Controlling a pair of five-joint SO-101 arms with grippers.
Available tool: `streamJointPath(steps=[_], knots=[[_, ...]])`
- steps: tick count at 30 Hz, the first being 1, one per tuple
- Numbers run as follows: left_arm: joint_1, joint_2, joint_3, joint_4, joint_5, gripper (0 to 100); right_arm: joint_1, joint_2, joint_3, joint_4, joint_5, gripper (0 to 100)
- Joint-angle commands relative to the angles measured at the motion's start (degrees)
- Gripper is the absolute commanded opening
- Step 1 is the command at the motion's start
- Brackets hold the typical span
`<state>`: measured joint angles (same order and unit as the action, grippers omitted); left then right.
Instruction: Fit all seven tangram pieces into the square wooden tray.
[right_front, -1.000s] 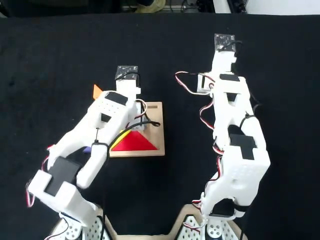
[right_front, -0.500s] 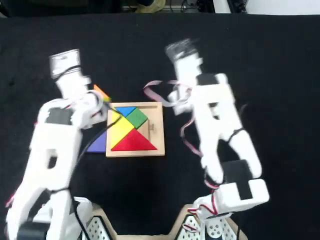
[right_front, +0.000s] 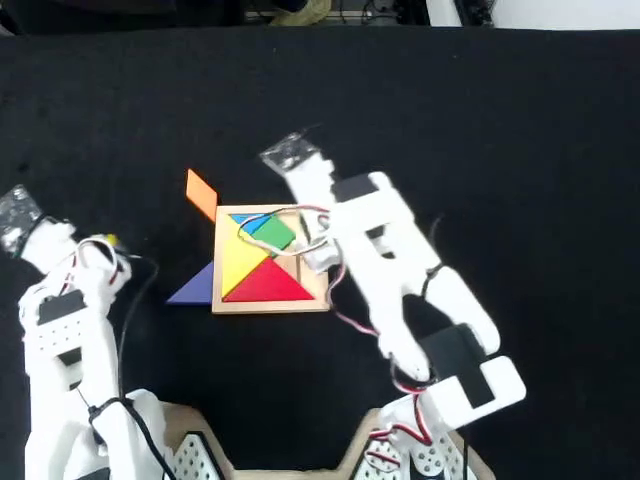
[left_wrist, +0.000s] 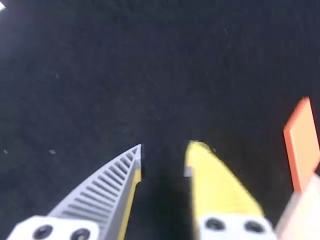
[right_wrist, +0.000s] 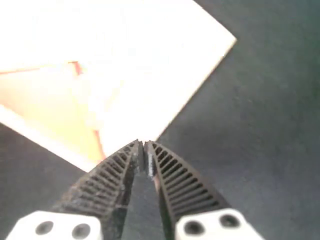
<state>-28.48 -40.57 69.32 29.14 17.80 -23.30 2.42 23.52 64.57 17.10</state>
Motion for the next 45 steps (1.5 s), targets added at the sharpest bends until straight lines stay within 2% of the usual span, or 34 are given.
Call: streamJointPath(steps=[1, 6, 16, 32, 35, 38, 40, 42, 45], knots=[[-2.2, -1.5, 0.2, -4.6, 0.0, 3, -3.1, -2.7, 0.0, 0.4, 0.6, 1.1], [-2.2, -1.4, 0.0, -4.5, 0.1, 3, -3.4, -1.1, -0.2, -0.3, 0.6, 1.1], [-2.2, -1.3, 0.1, -4.6, 0.1, 3, -3.2, 12.1, -8.7, 1.3, 0.6, 1.1], [-2.2, -1.3, 0.1, -4.7, 0.0, 3, -5.6, 12.3, -11.2, -1.4, 0.5, 1.1], [-2.2, -1.3, 0.5, -5.5, 0.0, 3, -3.5, 9.8, -11.4, 0.0, 0.5, 1.1], [-2.2, -1.3, 3.6, -12.0, 0.0, 3, 0.6, 4.7, -10.2, 0.1, 0.5, 1.1], [-1.4, -1.4, 3.9, -13.1, -4.0, 4, 3.6, 1.0, -8.5, -0.4, 0.5, 1.1], [2.0, -1.2, -0.7, -5.4, -11.2, 6, 6.1, -1.9, -6.7, -1.3, 0.4, 1.1], [7.8, 1.8, -9.7, 9.4, -14.2, 7, 9.4, -4.2, -1.8, -7.5, 0.2, 1.1]])
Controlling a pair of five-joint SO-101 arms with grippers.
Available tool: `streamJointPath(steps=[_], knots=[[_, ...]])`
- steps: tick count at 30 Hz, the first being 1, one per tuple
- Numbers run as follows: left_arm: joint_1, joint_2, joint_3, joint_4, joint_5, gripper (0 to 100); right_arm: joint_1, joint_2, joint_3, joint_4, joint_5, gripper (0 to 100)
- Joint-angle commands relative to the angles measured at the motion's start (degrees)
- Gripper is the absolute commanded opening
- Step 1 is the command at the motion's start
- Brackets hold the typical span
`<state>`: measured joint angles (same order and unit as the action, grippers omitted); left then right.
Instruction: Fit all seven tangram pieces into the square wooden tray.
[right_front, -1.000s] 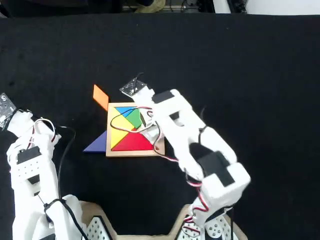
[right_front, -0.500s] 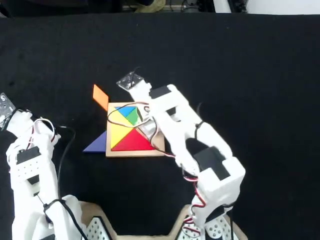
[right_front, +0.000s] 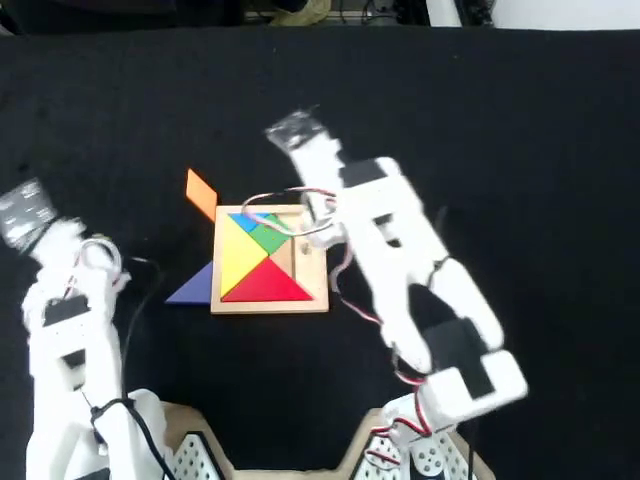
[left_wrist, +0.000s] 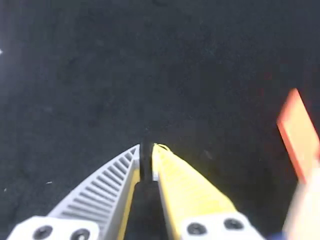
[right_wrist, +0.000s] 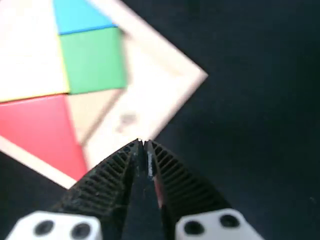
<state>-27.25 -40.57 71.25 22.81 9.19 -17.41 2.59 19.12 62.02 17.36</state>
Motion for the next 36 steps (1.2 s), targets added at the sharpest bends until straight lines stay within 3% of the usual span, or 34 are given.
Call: streamJointPath(steps=[1, 6, 8, 14, 17, 20, 24, 32, 36], knots=[[8.2, 3.7, -14.9, 18.9, -8.2, 7, 4.6, -4.4, 4.3, -7.5, -0.1, 1.1], [13.8, 17.3, -31.9, 36.6, -31.9, 7, 8.9, -3.6, 9.7, -16.1, -0.1, 1.1], [13.8, 21.7, -36.5, 41.3, -34.5, 6, 9.8, -2.9, 10.0, -17.8, -0.1, 1.1], [14.6, 25.1, -38.9, 33.8, -31.9, 8, 10.0, 0.5, 9.8, -22.3, -0.2, 1.1], [16.5, 25.3, -39.2, 32.5, -32.0, 17, 10.0, 1.9, 9.6, -22.7, 0.0, 1.1], [18.2, 25.6, -39.9, 25.8, -31.5, 26, 9.8, 2.5, 9.2, -22.7, 0.0, 1.1], [19.4, 30.5, -43.3, 19.0, -24.4, 27, 10.0, 3.4, 8.5, -22.7, 0.1, 1.1], [17.0, 46.2, -53.8, 19.3, -22.7, 26, 10.1, 4.1, 8.5, -23.8, 0.2, 1.1], [17.7, 52.0, -58.9, 19.5, -14.2, 22, 10.1, 4.1, 8.5, -23.8, 0.2, 1.1]])
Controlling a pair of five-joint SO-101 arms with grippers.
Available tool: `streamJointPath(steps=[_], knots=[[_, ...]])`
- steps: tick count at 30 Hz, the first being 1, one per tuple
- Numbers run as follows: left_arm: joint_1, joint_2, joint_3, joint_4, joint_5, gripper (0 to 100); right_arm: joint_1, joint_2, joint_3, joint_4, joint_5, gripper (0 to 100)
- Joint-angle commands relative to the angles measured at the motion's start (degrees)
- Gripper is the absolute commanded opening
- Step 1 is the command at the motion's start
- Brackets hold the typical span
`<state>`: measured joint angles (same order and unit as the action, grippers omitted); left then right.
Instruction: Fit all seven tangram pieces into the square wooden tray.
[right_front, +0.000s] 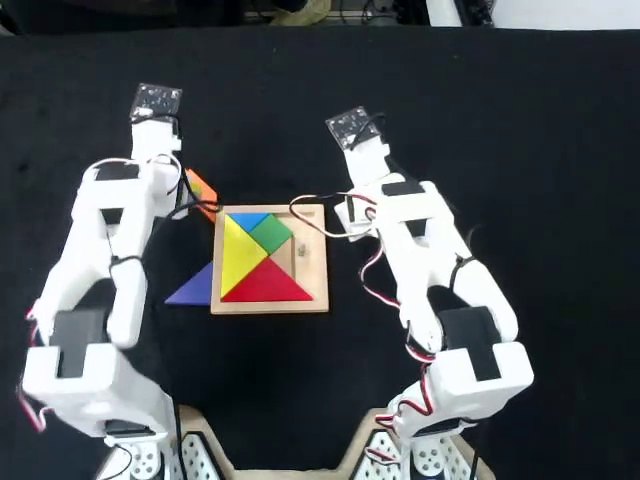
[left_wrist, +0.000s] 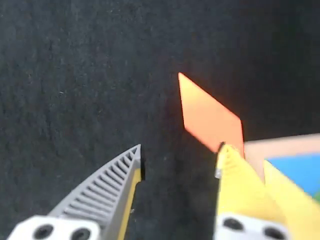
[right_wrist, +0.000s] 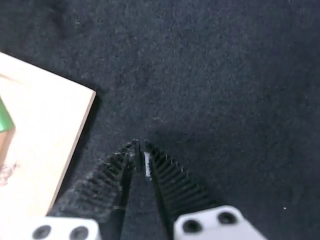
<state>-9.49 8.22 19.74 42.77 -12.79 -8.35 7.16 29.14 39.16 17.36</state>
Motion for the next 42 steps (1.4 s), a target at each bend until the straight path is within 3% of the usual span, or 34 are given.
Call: streamJointPath(steps=[1, 4, 9, 11, 17, 23, 42], knots=[[0.5, 4.3, -8.3, 0.4, 11.3, 22, 1.1, -0.5, -1.5, -1.0, 0.2, 1.1], [1.9, 6.1, -10.9, 5.5, 21.6, 22, 1.1, -0.5, -1.5, -0.9, 0.2, 1.1], [3.2, 6.9, -11.2, 6.4, 39.8, 26, 1.1, -0.5, -1.5, -0.8, 0.2, 1.1], [3.6, 6.9, -10.9, 7.6, 43.3, 28, 1.1, -0.5, -1.5, -0.7, 0.3, 1.1], [4.0, 9.6, -11.3, 7.8, 43.9, 28, 1.1, -0.5, -1.5, -0.7, 0.3, 1.1], [-0.3, 13.0, -12.1, 8.3, 45.9, 26, 1.1, -0.6, -1.5, -0.6, 0.3, 1.1], [-4.9, 12.4, -16.1, 9.9, 47.1, 23, 1.1, -0.5, -1.5, -0.6, 0.3, 1.1]])
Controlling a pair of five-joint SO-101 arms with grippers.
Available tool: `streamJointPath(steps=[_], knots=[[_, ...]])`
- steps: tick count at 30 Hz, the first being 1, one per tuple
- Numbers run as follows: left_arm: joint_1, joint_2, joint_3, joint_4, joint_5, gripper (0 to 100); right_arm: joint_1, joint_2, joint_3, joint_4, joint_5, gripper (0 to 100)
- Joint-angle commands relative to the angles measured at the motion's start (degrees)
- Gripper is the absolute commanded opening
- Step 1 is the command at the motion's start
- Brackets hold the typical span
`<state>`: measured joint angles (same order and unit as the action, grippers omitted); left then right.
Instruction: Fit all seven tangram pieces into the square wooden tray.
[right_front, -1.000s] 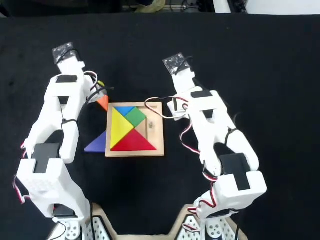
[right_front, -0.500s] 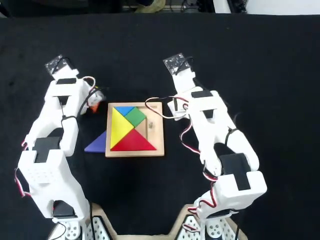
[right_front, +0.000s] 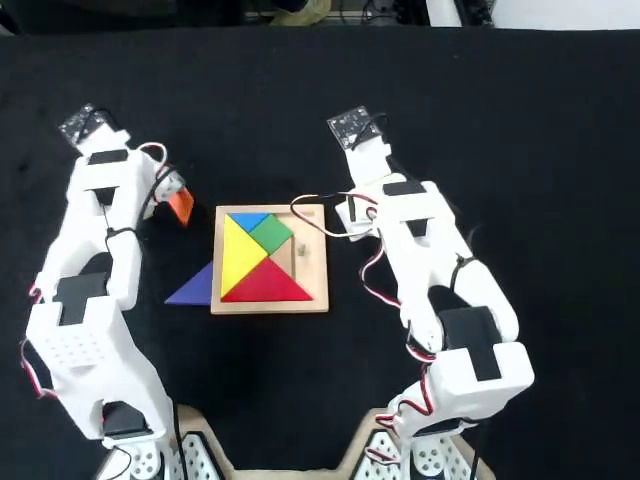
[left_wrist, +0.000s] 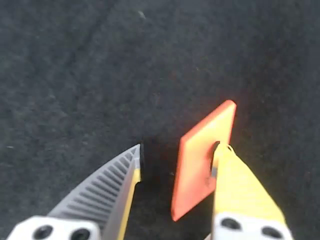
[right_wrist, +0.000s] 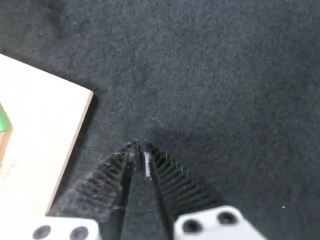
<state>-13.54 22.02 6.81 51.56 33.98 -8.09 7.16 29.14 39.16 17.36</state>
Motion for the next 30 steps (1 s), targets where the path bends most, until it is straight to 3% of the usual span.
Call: streamJointPath(steps=[1, 14, 18, 23, 30], knots=[[-0.7, -1.4, -3.3, 1.2, 0.4, 23, 0.8, -0.5, -1.5, -0.6, 0.3, 1.1], [3.4, 1.1, -3.6, -0.2, 0.3, 24, 0.8, -0.5, -1.5, -0.5, 0.3, 1.1], [3.6, 6.7, -9.1, 1.6, 0.3, 24, 0.8, -0.7, -1.5, -0.5, 0.3, 1.1], [3.9, 12.7, -19.6, 9.3, 0.2, 23, 0.8, -0.8, -1.5, -0.5, 0.3, 1.1], [5.0, 15.1, -27.4, 10.2, 0.2, 23, 0.8, -0.8, -1.5, -0.5, 0.3, 1.1]])
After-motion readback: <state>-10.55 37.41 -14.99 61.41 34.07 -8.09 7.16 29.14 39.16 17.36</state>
